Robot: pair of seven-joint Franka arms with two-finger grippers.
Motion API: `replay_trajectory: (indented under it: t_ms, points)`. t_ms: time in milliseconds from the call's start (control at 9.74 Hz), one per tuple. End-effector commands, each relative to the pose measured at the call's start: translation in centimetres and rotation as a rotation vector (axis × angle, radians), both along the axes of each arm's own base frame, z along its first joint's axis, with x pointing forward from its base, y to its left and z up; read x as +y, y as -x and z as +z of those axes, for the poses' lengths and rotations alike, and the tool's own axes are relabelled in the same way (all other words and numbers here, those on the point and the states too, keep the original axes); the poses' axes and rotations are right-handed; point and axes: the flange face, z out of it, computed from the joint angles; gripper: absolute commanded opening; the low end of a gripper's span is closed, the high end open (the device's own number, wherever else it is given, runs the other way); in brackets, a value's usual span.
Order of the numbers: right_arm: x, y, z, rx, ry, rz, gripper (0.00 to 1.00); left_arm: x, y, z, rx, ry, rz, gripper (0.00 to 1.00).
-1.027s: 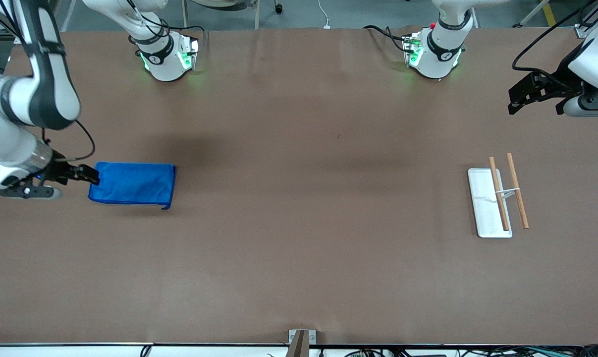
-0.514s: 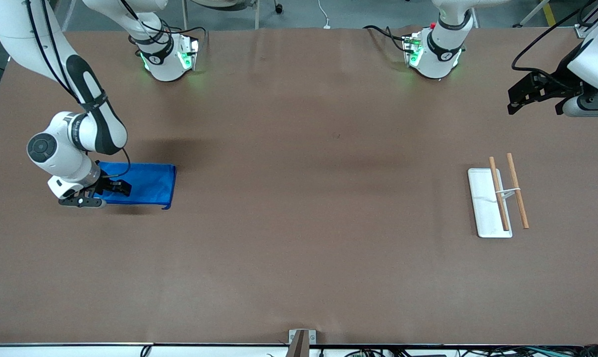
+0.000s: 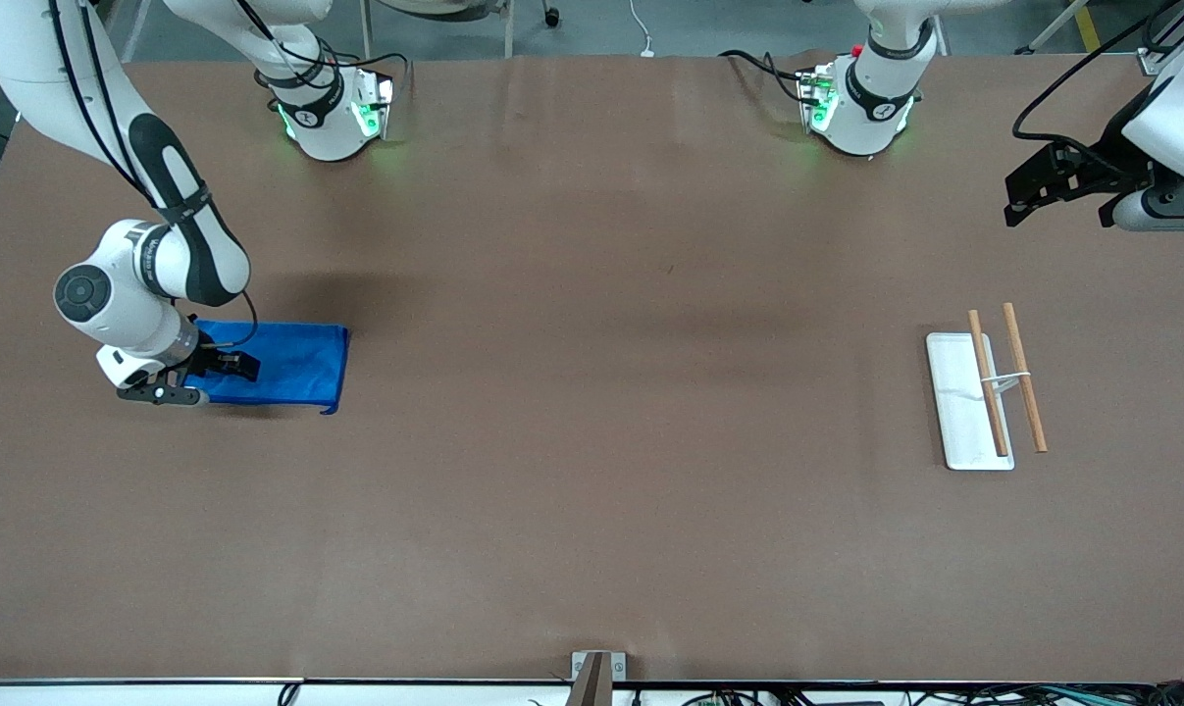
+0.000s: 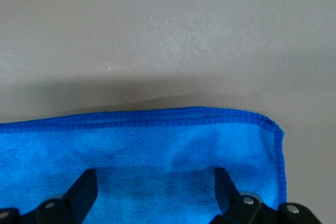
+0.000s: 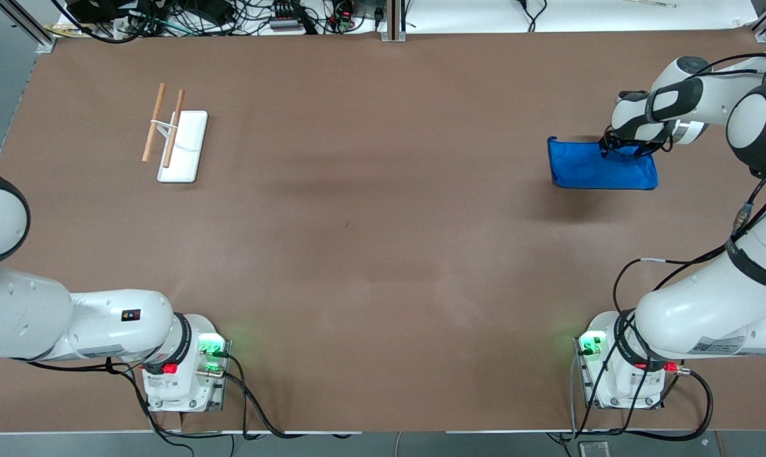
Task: Right arm passes towel to left arm to hang
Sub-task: 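Grasp the blue towel edge with the right gripper and lift it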
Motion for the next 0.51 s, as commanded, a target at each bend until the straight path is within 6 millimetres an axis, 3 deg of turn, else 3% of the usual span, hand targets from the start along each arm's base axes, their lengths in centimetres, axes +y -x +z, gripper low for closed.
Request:
replay_trajectory:
  t_ms: [0,205,308,411]
  points:
    - [0.11,0.36,-0.35,0.006,-0.011,-0.021,0.83,-0.11,-0.52,-1.38,0.031,0.000,-0.016,1.00]
    - [0.59,0.67,-0.46,0.043,-0.020,-0.016,0.23,-0.19,-0.56,-1.46,0.033,0.000,-0.017,1.00]
    - [0.78,0.81,-0.59,0.059,-0.024,-0.005,0.07,-0.19,-0.56,-1.46,0.033,0.000,-0.017,1.00]
    - [1.03,0.81,-0.50,0.065,-0.026,0.000,0.01,-0.19,-0.51,-1.38,0.031,0.000,-0.017,1.00]
